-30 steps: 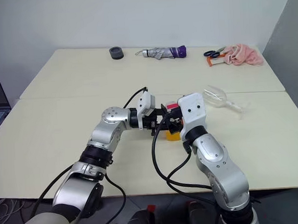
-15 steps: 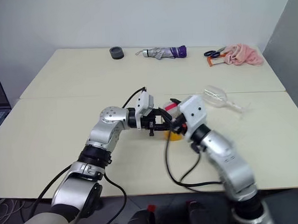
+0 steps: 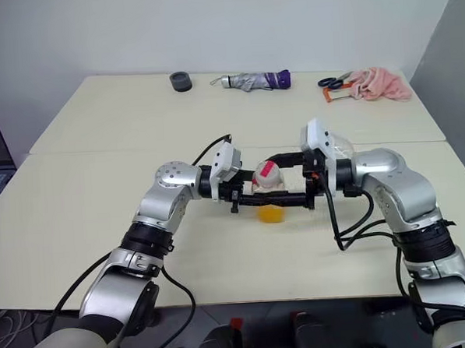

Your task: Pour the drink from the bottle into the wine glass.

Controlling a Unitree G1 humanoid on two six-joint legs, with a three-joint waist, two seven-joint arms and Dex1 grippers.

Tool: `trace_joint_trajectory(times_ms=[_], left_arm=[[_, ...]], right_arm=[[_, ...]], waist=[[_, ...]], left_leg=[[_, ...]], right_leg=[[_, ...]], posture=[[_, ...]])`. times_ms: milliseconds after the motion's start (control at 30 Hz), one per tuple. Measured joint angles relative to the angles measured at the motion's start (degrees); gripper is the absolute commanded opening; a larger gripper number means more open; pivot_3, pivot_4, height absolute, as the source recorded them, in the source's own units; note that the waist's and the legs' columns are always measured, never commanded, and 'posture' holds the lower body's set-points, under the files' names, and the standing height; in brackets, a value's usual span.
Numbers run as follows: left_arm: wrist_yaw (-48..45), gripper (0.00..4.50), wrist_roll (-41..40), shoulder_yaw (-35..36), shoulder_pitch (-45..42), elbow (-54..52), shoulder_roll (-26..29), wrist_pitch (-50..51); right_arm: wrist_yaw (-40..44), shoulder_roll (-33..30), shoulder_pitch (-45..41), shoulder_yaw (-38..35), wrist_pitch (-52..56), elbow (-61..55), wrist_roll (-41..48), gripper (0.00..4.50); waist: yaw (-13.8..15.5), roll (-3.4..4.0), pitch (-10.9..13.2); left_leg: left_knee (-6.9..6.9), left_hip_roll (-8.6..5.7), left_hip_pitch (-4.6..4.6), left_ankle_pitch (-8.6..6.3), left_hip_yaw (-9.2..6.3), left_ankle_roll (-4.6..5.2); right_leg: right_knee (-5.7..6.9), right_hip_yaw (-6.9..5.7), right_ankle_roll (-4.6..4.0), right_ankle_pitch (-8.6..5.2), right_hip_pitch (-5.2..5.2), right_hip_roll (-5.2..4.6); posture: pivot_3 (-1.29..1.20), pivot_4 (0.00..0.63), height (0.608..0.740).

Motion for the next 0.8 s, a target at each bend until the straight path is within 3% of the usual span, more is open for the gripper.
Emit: trace_joint_trajectory(times_ms=[333, 500, 800], left_arm=[[0.7, 1.83, 0.0, 0.0, 0.3, -0.4, 0.2, 0.1], [0.8, 1.83, 0.0, 0.1, 0.3, -0.4, -0.1, 0.0], [1.5, 1.83, 0.0, 0.1, 0.3, 0.4, -0.5, -0.1]], right_arm=[[-19.0, 3.4, 16.0, -9.5, 0.2, -18.3, -0.5, 4.5], [-29.5, 9.9, 19.0, -4.2, -0.6, -30.0, -4.3, 4.5], [-35.1, 12.3, 17.8, 1.4, -4.8, -27.7, -13.6, 4.5]], waist=[[0.3, 0.0, 0.0], [0.0, 0.0, 0.0], [0.3, 0.0, 0.0]], left_leg=[[-0.01, -0.06, 0.0, 0.0, 0.01, 0.0], [0.02, 0.01, 0.05, 0.01, 0.01, -0.02], [0.04, -0.01, 0.04, 0.02, 0.02, -0.03]], right_leg=[[0.03, 0.02, 0.02, -0.01, 0.0, -0.04], [0.08, 0.05, 0.02, -0.01, -0.01, 0.13], [0.06, 0.05, 0.02, -0.01, 0.0, 0.11]], posture=[[0.0, 0.15, 0.74], [0.0, 0.15, 0.74], [0.0, 0.15, 0.74]])
